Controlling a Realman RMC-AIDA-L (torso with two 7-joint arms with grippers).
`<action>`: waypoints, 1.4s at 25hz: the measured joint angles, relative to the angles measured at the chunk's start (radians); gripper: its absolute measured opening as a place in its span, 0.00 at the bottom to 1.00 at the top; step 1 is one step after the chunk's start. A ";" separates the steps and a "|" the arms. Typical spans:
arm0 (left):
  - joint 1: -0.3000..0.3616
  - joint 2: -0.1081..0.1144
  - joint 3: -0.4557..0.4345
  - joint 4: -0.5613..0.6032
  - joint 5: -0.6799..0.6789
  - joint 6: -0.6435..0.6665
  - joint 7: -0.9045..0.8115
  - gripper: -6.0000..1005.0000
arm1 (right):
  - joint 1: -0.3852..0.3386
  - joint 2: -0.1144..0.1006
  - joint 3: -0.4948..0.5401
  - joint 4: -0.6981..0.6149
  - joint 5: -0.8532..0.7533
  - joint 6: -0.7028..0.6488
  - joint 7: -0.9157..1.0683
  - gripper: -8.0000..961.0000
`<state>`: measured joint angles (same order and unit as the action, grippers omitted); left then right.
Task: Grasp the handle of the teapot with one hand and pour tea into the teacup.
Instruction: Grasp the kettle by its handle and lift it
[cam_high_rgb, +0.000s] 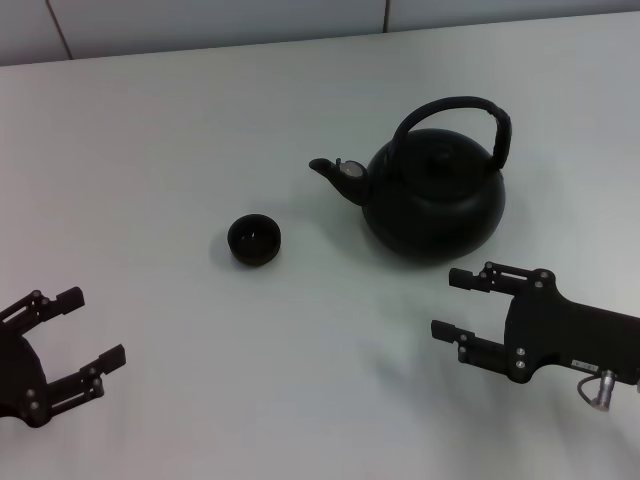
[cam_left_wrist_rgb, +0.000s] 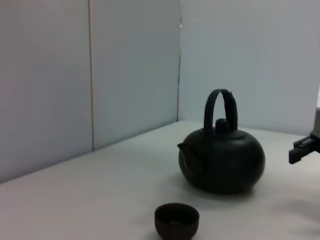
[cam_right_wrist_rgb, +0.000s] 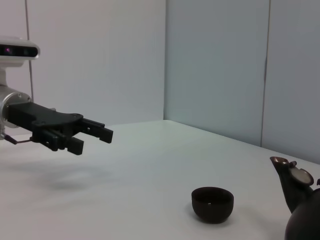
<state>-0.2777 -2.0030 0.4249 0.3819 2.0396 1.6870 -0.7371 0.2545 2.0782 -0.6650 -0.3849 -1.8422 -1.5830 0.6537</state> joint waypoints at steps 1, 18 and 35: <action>0.000 -0.001 0.000 0.002 0.001 0.001 0.000 0.81 | 0.000 0.000 0.000 0.000 0.000 0.000 0.000 0.53; -0.014 -0.014 -0.007 0.005 -0.006 0.007 -0.004 0.81 | -0.004 0.008 0.084 0.319 0.248 -0.013 -0.250 0.52; -0.022 -0.008 -0.004 0.005 -0.006 0.014 -0.004 0.81 | -0.045 0.014 0.599 0.974 0.444 0.035 -0.930 0.52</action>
<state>-0.2994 -2.0112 0.4206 0.3866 2.0338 1.7007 -0.7413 0.2093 2.0921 -0.0663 0.5889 -1.3979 -1.5481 -0.2764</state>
